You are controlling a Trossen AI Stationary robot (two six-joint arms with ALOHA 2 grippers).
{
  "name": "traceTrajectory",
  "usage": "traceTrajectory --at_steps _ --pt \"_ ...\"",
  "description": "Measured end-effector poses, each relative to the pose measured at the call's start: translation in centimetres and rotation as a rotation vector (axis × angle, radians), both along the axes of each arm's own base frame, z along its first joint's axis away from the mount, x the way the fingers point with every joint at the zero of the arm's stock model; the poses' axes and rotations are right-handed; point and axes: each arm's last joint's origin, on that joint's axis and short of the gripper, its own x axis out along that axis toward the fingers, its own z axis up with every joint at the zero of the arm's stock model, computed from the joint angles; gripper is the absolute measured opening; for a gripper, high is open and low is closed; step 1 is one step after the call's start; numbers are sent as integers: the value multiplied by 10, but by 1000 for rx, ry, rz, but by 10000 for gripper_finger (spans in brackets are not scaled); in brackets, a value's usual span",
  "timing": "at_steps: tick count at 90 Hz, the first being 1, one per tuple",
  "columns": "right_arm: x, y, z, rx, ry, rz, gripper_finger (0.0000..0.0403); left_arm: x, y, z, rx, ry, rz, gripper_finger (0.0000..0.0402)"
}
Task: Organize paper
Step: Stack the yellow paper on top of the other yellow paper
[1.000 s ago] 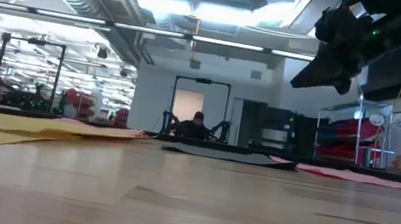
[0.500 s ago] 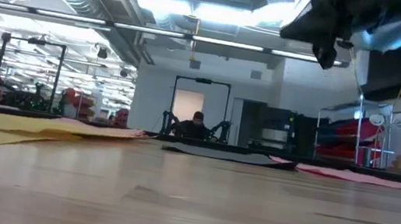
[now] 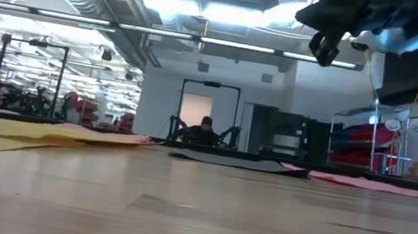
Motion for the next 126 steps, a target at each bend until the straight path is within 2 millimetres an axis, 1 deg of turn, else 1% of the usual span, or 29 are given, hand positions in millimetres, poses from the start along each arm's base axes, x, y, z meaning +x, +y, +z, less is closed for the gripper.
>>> traceTrajectory --at_steps 5,17,33,42,49,59,67,70,78,89,100,114,122,126 --pt "2 -7 -3 7 2 0 0 3 13 -10 -36 -12 -6 0" --pt "8 -21 -9 29 2 -52 0 3 43 -33 -127 2 -18 0" --pt "22 -28 -17 72 -3 -80 0 0 86 -58 -216 10 -54 0" --pt "38 -33 -13 104 2 -95 0 -2 111 -67 -233 5 -46 0" --pt "54 -37 -5 110 -7 -99 0 -7 132 -70 -229 -1 -27 0" --pt "77 -46 5 66 2 -150 5 -19 159 -75 -228 30 -15 0" --pt "96 -52 10 23 27 -165 13 -29 176 -77 -245 39 -30 0" --pt "101 -55 9 20 56 -167 17 -32 183 -78 -251 38 -33 0" --pt "120 -62 6 23 104 -148 29 -39 196 -83 -271 55 -6 0" --pt "143 -74 -10 56 185 -122 49 -46 209 -87 -284 70 54 0" --pt "164 -90 -26 102 242 -117 70 -50 215 -86 -262 59 77 0" --pt "183 -110 -51 132 315 -152 94 -56 224 -83 -241 27 101 0" --pt "189 -120 -67 175 371 -180 104 -61 229 -82 -250 5 113 0" --pt "191 -121 -75 194 395 -189 109 -63 232 -81 -257 -23 111 0"
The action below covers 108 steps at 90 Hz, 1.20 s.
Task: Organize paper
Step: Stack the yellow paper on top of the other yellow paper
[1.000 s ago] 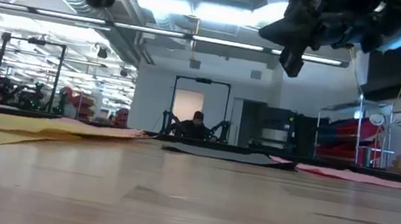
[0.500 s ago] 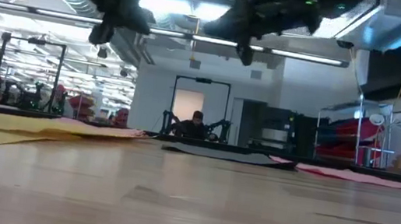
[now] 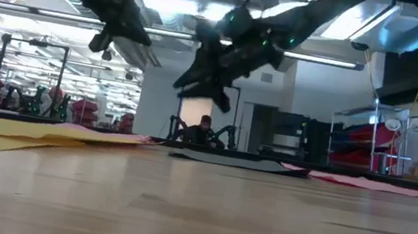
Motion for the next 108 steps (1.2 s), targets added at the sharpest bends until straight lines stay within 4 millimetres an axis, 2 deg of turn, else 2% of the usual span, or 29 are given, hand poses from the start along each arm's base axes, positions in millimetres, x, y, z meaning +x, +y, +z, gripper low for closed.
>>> traceTrajectory --at_steps 13,48,71,87,100,108 --pt "4 0 -18 64 62 -54 125 -4 8 7 24 -86 -4 0" --pt "10 6 -38 87 166 -337 136 -8 13 10 60 -101 7 0" --pt "19 10 -53 113 143 -425 136 -8 12 10 65 -98 5 0" --pt "24 8 -54 146 91 -477 136 -8 13 10 83 -93 -4 0" --pt "23 7 -75 165 142 -523 136 -8 12 10 85 -94 -14 0" --pt "27 5 -80 196 118 -530 136 -8 12 10 82 -97 -22 0"
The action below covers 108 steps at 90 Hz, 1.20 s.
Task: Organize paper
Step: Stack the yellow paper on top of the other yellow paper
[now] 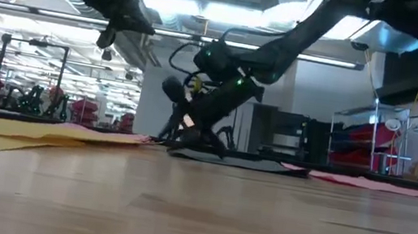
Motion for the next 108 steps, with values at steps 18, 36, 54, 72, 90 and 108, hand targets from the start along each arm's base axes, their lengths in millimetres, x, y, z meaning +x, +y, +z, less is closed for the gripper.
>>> traceTrajectory --at_steps 18,36,54,72,90,108 --pt "4 0 -3 -15 -41 -32 134 0 0 0 5 -2 -17 0" --pt "6 0 -3 -33 -60 -44 58 0 -1 0 13 -4 -35 0" --pt "7 4 -2 -29 -79 7 6 0 -1 0 21 -6 -48 0" --pt "7 11 11 15 -120 131 0 0 -1 0 25 -6 -49 0" --pt "7 18 38 81 -229 358 0 0 -1 1 26 -7 -49 0" --pt "4 24 46 141 -295 572 0 0 -1 1 26 -7 -49 0"
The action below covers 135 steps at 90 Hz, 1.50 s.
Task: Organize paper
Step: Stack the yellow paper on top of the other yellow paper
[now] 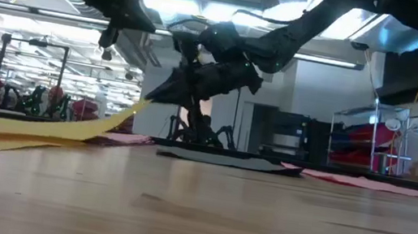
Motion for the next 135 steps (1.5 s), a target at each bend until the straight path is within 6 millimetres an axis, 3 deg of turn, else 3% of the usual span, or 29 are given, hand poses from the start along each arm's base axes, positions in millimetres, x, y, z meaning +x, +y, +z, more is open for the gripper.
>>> traceTrajectory --at_steps 27,51,71,94,110,120,135 --pt "-13 22 -18 -21 166 190 0 0 0 0 12 1 -12 0" --pt "-14 52 -24 -76 209 286 0 -2 -3 -7 1 61 -48 0" --pt "-16 67 -6 -153 235 368 0 -9 -13 -25 -84 232 -94 0" --pt "-8 65 37 -336 246 449 0 -9 -27 -47 -158 456 -199 0" --pt "-1 64 65 -389 178 471 0 -3 -32 -64 -133 492 -261 0" --pt "-1 64 69 -399 172 482 0 -1 -38 -74 -110 486 -323 0" --pt "-2 64 69 -395 181 484 0 3 -43 -74 -26 479 -415 11"
